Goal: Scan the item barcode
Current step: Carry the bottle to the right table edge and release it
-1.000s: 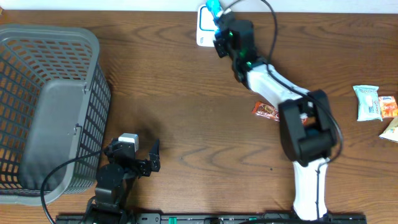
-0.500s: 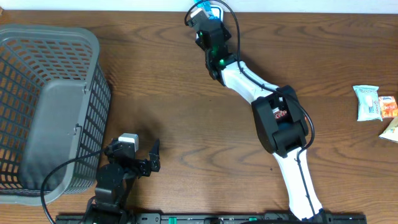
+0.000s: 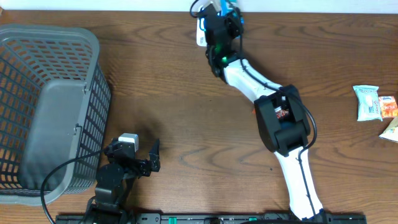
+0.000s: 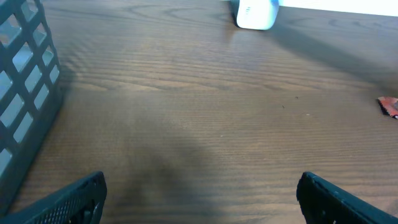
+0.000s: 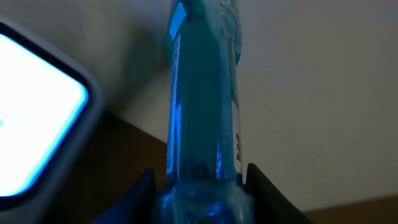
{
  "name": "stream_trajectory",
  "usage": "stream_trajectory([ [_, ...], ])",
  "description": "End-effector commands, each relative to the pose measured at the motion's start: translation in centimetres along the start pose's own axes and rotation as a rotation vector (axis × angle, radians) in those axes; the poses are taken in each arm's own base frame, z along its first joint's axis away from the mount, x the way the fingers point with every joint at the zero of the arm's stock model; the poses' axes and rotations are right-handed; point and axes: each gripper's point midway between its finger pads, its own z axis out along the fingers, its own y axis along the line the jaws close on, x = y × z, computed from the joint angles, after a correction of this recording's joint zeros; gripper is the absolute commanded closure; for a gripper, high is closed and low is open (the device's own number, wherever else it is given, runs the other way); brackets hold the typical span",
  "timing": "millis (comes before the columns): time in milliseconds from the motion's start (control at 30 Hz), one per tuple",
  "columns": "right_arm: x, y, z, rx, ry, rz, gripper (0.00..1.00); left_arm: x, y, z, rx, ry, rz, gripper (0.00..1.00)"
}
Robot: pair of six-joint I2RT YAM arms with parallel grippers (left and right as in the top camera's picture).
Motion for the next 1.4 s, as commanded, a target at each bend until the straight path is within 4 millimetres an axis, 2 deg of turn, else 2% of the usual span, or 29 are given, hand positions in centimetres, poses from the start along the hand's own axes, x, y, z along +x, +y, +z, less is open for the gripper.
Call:
stream_trajectory([
  [0,3.0,-6.9,2.1,0.182,0.143,0.054,0.99,1.3,0.0,0.3,0.007,0.034,0.013,0.02],
  [133,8.4,-8.2,4.1,0.173,0.290,0.027,0.99,1.3,0.0,0.3,0.007,0.034,0.013,0.03],
  [200,11.8,-9.2,5.0,0.171,0.378,0.032,0.99,1.3,0.0,0.3,0.007,0.034,0.013,0.02],
  [500,26.2,-16.1,7.4,0.215,0.707,0.118,0.99,1.3,0.0,0.3,0.007,0.034,0.013,0.02],
  [633,32.2,-17.9,7.5,0.166,0.828,0.186,0.99,1.3,0.0,0.3,0.007,0.034,0.013,0.02],
  [767,37.5,-19.7,6.7,0.151,0.941,0.272,0.98,1.3,0.0,0.3,0.007,0.034,0.013,0.02],
  [967,44.3,-22.6,4.8,0.199,1.082,0.458,0.80,1.3,0.0,0.3,0.007,0.034,0.013,0.02],
  [1000,45.1,-22.9,4.5,0.201,1.103,0.473,0.79,1.3,0.0,0.3,0.007,0.034,0.013,0.02],
  [1067,46.2,-23.6,4.0,0.211,1.127,0.499,0.77,1.3,0.0,0.3,0.007,0.034,0.013,0.02],
  [1100,46.4,-23.9,3.8,0.214,1.130,0.510,0.69,1.3,0.0,0.3,0.007,0.034,0.013,0.02],
  [1200,45.2,-24.7,3.8,0.195,1.099,0.566,0.31,1.3,0.0,0.3,0.007,0.034,0.013,0.02],
  [1267,42.9,-25.1,4.1,0.159,1.042,0.625,0.05,1.3,0.0,0.3,0.007,0.034,0.013,0.02],
  [1300,40.8,-25.6,4.3,0.137,0.990,0.688,0.01,1.3,0.0,0.3,0.007,0.034,0.013,0.02],
  [1367,36.6,-26.5,4.2,0.088,0.891,0.793,0.01,1.3,0.0,0.3,0.007,0.034,0.013,0.02],
])
